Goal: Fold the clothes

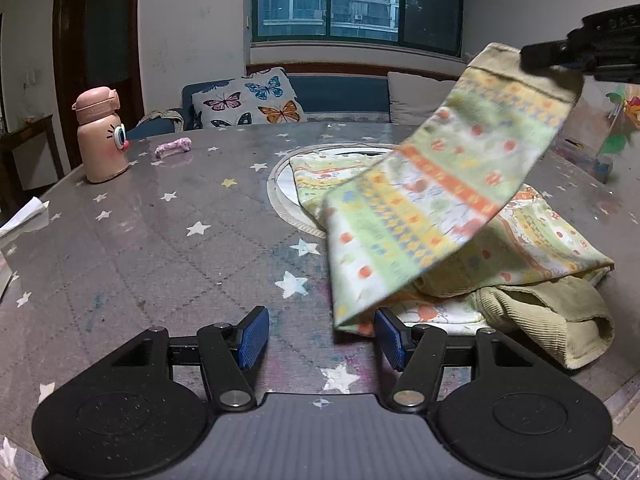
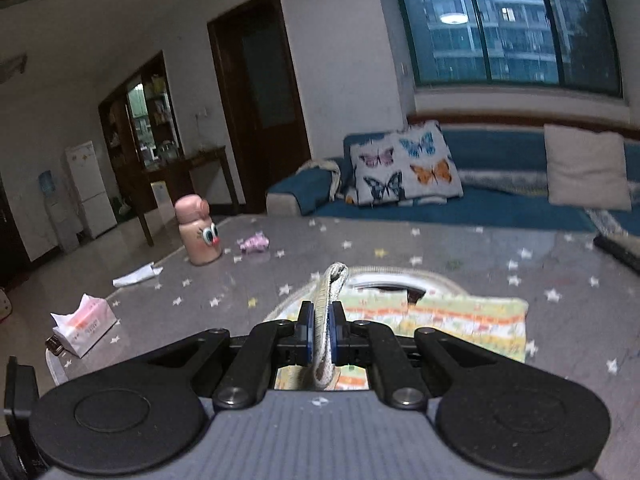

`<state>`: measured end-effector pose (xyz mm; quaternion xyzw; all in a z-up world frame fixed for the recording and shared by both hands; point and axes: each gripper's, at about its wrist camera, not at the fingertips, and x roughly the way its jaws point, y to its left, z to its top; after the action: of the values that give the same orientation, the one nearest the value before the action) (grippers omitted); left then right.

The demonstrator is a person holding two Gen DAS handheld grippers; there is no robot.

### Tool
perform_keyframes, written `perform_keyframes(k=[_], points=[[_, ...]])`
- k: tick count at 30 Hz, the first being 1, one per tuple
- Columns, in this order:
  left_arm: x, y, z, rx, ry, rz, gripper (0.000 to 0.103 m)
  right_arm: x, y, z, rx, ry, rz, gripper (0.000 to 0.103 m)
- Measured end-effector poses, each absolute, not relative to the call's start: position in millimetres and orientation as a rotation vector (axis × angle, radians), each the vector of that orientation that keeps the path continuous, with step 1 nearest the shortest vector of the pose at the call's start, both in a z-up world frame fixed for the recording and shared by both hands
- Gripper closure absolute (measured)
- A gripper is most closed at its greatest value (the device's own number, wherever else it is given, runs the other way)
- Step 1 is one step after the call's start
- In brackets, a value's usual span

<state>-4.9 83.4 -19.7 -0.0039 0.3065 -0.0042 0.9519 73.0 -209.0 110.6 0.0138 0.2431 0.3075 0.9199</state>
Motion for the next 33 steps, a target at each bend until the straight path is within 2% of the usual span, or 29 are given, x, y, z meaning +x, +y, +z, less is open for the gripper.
perform_keyframes(k=[2,6,15,22,26,28,33], points=[[-4.9,84.4,-19.4,-0.012,0.624,-0.003,0.042,72.6,-214.2,108.5,0.028,0.499,0.612,0.096],[-6.7,85.7,-19.5,-0.002,0.632,0.008,0.05,79.5,-227.1,79.6,0.032,0.568,0.542,0.096],[-15.6,94.1,-13.4,-0.003,0.662,0.009,0.052,92.3,-247.5,-7.7,0.001,0.804,0.412,0.095],[-13.4,100.4,14.6,0.026,0.6,0.005,0.052,88.5,-249.5,9.7,-0.023,0.74,0.424,0.087],[10.4,89.4,23.8,0.005,0.564,-0.043,0.053,94.7,-241.7,13.6,-0.026,0.723,0.457,0.087],[26.4,79.5,25.1,0.013,0.554,-0.072,0.056,99.2,-234.2,10.7,-0.038,0.725,0.473,0.087],[69.3,61.5,19.8,0.019,0.576,-0.131,0.071,107.4,-218.8,3.1,-0.079,0.721,0.507,0.087]])
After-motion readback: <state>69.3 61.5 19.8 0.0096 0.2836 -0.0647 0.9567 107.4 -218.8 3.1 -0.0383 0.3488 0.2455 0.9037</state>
